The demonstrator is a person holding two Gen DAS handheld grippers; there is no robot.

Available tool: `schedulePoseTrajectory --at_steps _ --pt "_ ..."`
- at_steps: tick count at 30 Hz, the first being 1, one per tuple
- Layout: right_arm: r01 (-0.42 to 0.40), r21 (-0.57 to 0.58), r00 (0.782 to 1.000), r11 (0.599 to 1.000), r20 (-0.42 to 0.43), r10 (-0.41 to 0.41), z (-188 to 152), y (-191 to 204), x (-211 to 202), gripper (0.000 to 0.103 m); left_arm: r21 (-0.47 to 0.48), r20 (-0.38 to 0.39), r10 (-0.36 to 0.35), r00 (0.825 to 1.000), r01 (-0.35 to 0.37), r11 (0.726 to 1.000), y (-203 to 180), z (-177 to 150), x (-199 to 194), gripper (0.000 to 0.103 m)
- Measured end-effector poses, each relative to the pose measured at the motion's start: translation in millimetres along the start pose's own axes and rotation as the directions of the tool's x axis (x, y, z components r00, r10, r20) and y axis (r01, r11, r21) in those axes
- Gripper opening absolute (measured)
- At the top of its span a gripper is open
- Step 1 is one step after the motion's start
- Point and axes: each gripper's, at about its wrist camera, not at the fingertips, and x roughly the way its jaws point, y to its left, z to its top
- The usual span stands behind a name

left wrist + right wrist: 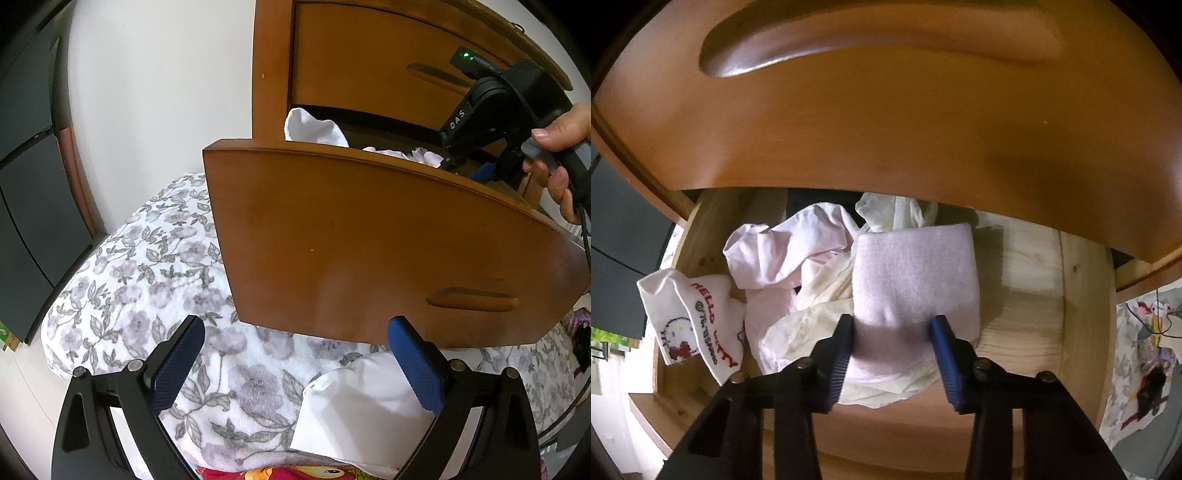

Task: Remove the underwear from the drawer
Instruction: 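Close the right tool on the pink towel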

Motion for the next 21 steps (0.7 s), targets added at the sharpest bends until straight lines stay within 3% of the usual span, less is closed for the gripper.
schedulePoseTrajectory --at_steps 4,17,21 --pt "-0.030 0.016 0.999 0.999 0.016 0.030 -1 -6 -6 0.031 -0.001 -0.003 -0.001 1.000 0.001 1.000 0 0 0 0.099" --pt "-0.124 0.122 0.990 0.985 0.082 0.115 -17 -53 -43 0.027 0.002 -0.004 0.002 1.000 -0.002 1.000 0 0 -1 0.099" --pt "-0.188 0.169 0.979 0.967 0.105 0.172 -17 -69 -53 0.026 0.004 -0.004 0.006 1.000 -0.006 1.000 -1 0 -1 0.099"
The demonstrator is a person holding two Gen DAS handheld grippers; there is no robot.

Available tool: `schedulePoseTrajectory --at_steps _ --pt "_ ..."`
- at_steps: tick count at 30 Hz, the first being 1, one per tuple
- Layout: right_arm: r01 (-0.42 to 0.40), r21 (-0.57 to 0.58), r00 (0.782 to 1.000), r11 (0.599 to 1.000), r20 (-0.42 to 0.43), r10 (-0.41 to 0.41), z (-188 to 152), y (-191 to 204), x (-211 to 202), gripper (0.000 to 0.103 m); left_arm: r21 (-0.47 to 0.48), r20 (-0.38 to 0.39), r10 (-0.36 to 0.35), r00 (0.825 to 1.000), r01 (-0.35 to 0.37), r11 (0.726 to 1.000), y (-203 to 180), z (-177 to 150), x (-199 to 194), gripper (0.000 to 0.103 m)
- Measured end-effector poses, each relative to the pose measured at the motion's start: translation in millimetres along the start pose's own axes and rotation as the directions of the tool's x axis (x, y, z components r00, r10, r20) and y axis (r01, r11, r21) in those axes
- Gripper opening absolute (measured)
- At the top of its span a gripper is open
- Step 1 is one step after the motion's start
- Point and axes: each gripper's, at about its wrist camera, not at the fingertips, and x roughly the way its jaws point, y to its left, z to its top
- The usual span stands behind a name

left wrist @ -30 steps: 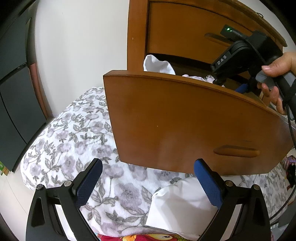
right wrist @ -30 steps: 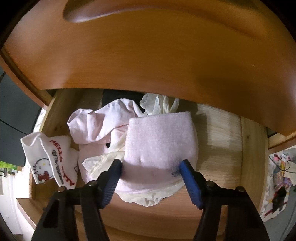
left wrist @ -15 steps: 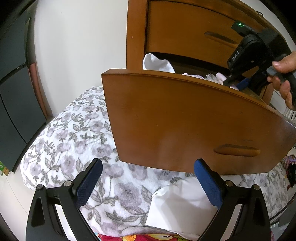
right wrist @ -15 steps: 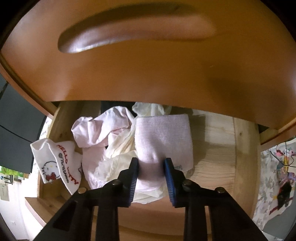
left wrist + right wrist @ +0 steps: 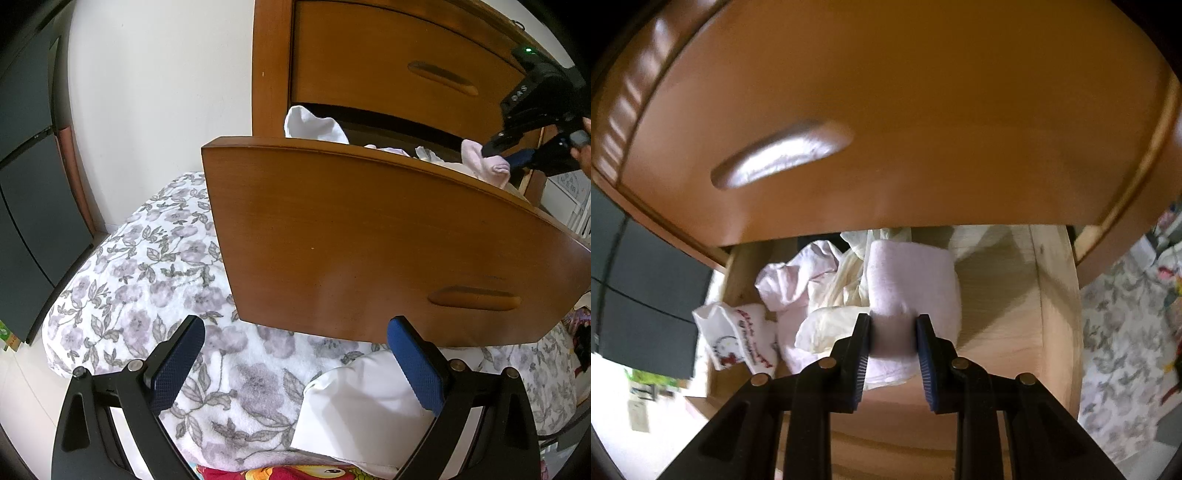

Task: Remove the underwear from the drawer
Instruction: 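Close the right tool on the pink towel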

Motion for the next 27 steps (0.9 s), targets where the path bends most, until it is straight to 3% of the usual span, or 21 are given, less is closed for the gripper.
schedulePoseTrajectory --at_steps 3,5,10,15,16,20,27 --pt "-0.001 0.002 1.000 1.000 0.006 0.001 -2 -4 -8 0.021 0.003 0.001 0.004 1.000 -0.004 1.000 -1 0 0 0.099" --pt "-0.004 0.004 1.000 1.000 0.009 0.004 -4 -6 -13 0.011 0.007 0.001 0.008 1.000 -0.008 1.000 -2 -1 0 0.099" --pt "0.040 -0.010 0.999 0.999 -0.009 -0.040 -10 -6 -10 0.011 0.021 0.008 0.021 1.000 -0.021 1.000 -5 -1 -2 0.099" --pt "0.011 -0.009 0.999 1.000 -0.053 -0.012 -9 0 4 0.014 0.023 0.009 0.021 1.000 -0.021 1.000 -5 -1 -3 0.099" --pt "0.021 -0.017 0.998 1.000 -0.056 -0.022 -8 3 6 0.016 0.022 0.006 0.020 1.000 -0.020 1.000 -5 -1 -2 0.099" --pt "0.016 -0.046 0.997 0.999 -0.074 -0.019 -6 23 17 0.050 0.018 0.003 0.015 1.000 -0.015 1.000 -4 -1 -1 0.099" --pt "0.111 -0.202 0.978 0.973 -0.152 -0.143 -14 60 45 0.054 0.011 -0.006 0.007 1.000 -0.007 1.000 -2 -1 1 0.099"
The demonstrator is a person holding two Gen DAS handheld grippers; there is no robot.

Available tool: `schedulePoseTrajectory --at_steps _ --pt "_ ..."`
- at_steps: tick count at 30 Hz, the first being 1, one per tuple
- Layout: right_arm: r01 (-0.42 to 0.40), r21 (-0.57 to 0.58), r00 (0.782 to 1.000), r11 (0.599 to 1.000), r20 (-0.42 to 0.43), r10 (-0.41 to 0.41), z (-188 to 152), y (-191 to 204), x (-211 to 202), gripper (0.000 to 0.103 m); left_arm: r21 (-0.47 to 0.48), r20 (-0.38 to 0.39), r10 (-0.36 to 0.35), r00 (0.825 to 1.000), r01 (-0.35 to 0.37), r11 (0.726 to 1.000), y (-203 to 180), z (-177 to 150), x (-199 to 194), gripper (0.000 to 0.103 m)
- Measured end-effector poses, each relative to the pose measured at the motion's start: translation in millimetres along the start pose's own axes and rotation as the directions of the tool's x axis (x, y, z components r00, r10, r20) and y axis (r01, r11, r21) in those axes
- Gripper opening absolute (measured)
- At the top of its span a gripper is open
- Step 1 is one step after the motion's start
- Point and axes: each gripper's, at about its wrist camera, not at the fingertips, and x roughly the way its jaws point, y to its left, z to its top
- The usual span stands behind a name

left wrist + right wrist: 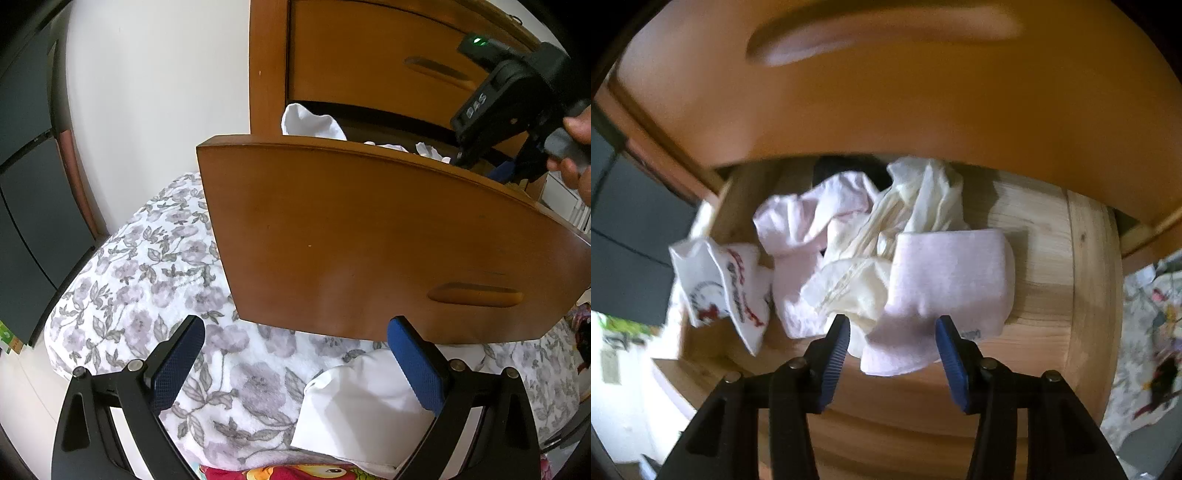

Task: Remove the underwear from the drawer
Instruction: 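Close the right tool on the pink towel, then lift the pink towel up out of the drawer with the right tool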

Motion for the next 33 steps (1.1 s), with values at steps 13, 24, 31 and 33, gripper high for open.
schedulePoseTrajectory --at_steps 13,24,31,33 --pt "0.113 -0.048 0.993 0.992 -0.018 -0.114 -4 0 8 0.041 -0.010 -0.011 -0.009 1.000 0.009 1.000 1 0 2 0.099" --pt "0.136 0.050 0.990 0.989 0.026 -0.137 -5 -45 -17 0.026 -0.009 -0.013 -0.007 1.000 0.007 1.000 0 0 2 0.099" --pt "0.100 0.117 0.992 0.988 0.069 -0.108 -11 -63 -21 0.022 -0.007 -0.016 -0.002 1.000 0.002 1.000 0 -1 2 0.099" --pt "0.076 0.125 0.991 0.989 0.097 -0.088 -16 -65 -31 0.022 -0.004 -0.016 0.004 1.000 -0.004 1.000 0 -1 2 0.099"
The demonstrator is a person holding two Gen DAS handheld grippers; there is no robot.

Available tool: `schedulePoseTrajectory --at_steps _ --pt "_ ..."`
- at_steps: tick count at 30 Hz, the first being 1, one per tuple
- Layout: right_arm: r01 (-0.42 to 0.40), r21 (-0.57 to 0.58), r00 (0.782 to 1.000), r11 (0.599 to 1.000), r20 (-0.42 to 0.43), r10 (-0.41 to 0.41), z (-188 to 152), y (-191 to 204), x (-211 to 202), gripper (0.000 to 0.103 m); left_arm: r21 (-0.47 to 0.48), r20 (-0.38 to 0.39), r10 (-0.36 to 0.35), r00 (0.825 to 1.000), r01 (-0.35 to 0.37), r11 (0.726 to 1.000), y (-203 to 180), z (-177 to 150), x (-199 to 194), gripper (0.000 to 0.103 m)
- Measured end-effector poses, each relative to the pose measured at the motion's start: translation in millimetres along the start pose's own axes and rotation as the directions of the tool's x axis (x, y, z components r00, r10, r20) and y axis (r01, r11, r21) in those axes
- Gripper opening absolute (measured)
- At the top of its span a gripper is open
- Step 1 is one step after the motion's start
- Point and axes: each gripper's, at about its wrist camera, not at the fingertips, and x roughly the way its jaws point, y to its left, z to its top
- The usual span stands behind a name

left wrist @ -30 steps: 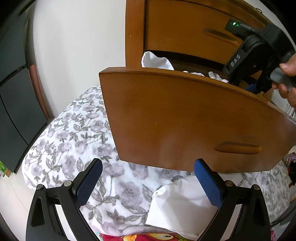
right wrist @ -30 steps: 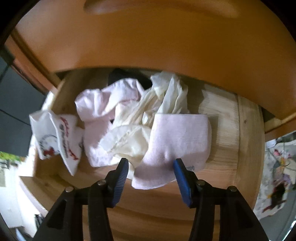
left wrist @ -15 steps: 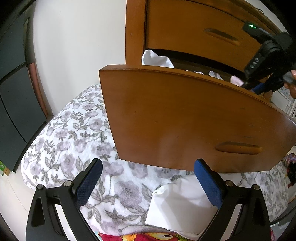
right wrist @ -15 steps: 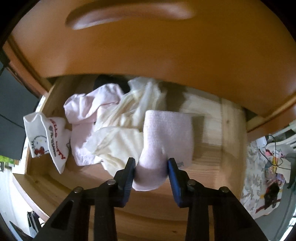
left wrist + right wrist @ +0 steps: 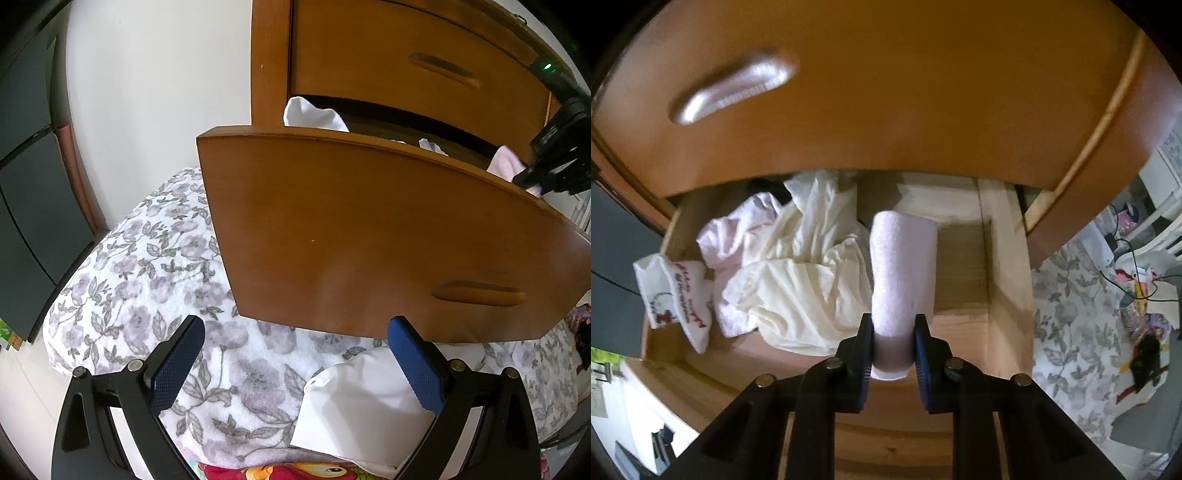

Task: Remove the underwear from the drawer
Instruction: 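Lift the pink towel up out of the drawer with the right tool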

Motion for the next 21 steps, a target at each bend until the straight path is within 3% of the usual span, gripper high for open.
schedulePoseTrajectory --at_steps 10,13,17,21 --pt "-0.136 0.022 0.982 0.990 0.138 0.132 -37 -9 -81 0.021 0.025 0.018 0.042 0.999 -0.042 0.999 -5 -1 -3 0.099" --pt "-0.207 0.029 0.959 0.978 0.206 0.197 -53 -11 -107 0.021 0.037 0.027 0.057 0.998 -0.058 0.998 -8 -1 -5 0.099" --pt "-0.309 0.056 0.912 0.950 0.301 0.279 -79 -13 -136 0.021 0.047 0.039 0.074 0.997 -0.076 0.996 -10 -1 -8 0.099" --pt "-0.345 0.049 0.869 0.937 0.394 0.299 -108 -8 -161 0.021 0.054 0.050 0.088 0.995 -0.090 0.994 -12 -1 -11 0.099"
